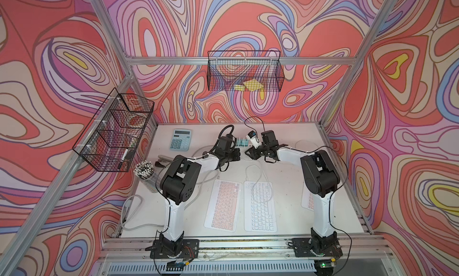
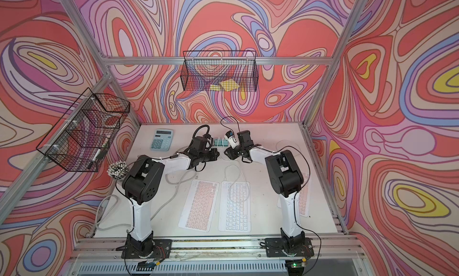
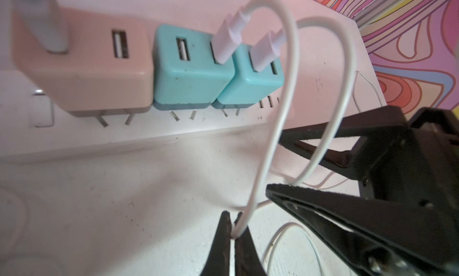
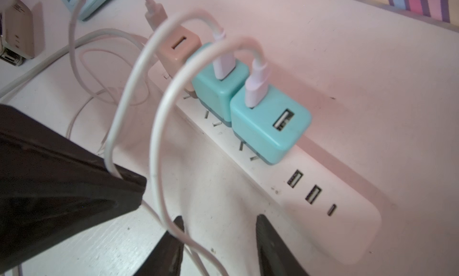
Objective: Unplug the wireless keyboard
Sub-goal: Move the keyboard to the center of the board.
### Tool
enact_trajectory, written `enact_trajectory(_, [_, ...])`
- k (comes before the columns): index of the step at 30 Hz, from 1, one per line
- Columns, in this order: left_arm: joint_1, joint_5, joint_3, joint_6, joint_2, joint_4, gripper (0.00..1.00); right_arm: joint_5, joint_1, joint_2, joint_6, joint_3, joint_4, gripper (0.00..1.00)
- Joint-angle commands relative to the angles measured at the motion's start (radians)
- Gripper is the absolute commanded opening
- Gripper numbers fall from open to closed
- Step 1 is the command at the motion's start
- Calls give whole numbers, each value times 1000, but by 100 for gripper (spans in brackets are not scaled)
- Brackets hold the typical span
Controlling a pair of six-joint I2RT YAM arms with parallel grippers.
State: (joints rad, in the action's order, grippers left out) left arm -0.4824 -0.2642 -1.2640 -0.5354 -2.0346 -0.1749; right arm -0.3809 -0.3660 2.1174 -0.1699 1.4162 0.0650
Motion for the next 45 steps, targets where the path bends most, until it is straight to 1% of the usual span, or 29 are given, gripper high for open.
enact_trajectory(1, [10, 9, 15, -5, 57, 53, 0, 21, -4, 34, -22, 64, 31, 45])
enact_trajectory(3, [11, 9, 18, -5, 62, 55, 0, 41, -3, 47, -15, 88, 56, 40])
enact_trajectory(7, [15, 2, 16, -12, 61, 54, 0, 80, -4, 57, -32, 134, 110, 35])
enact_trajectory(9, [14, -11, 11, -17, 56, 49, 0, 124, -2, 58, -95, 161, 161, 33])
enact_trajectory(11, [14, -25, 3, -24, 47, 43, 0, 163, -4, 63, -162, 184, 216, 32])
enact_trajectory(14, [13, -29, -10, -41, 33, 42, 0, 209, -1, 71, -268, 187, 235, 33])
enact_trajectory(16, [14, -27, -17, -53, 27, 38, 0, 213, 9, 80, -298, 202, 243, 33])
enact_trajectory(22, [12, -56, -32, -89, 7, 13, 0, 110, 60, 118, -331, 270, 262, 36])
enact_trajectory(24, [13, -64, -30, -107, 3, 1, 3, 95, 65, 132, -352, 289, 270, 38])
enact_trajectory(31, [13, -76, -28, -145, 9, -9, 20, -32, 84, 155, -395, 342, 260, 46])
enact_trajectory(35, [13, -54, 3, -159, 45, 9, 33, -117, 84, 184, -416, 383, 265, 49])
enact_trajectory(37, [19, -55, 26, -171, 65, -1, 37, -155, 83, 196, -433, 395, 266, 51])
enact_trajectory(40, [33, -72, 45, -205, 89, 1, 38, -200, 83, 223, -488, 423, 294, 52])
enact_trajectory(45, [46, -81, 65, -241, 113, 6, 39, -214, 82, 256, -536, 456, 282, 54])
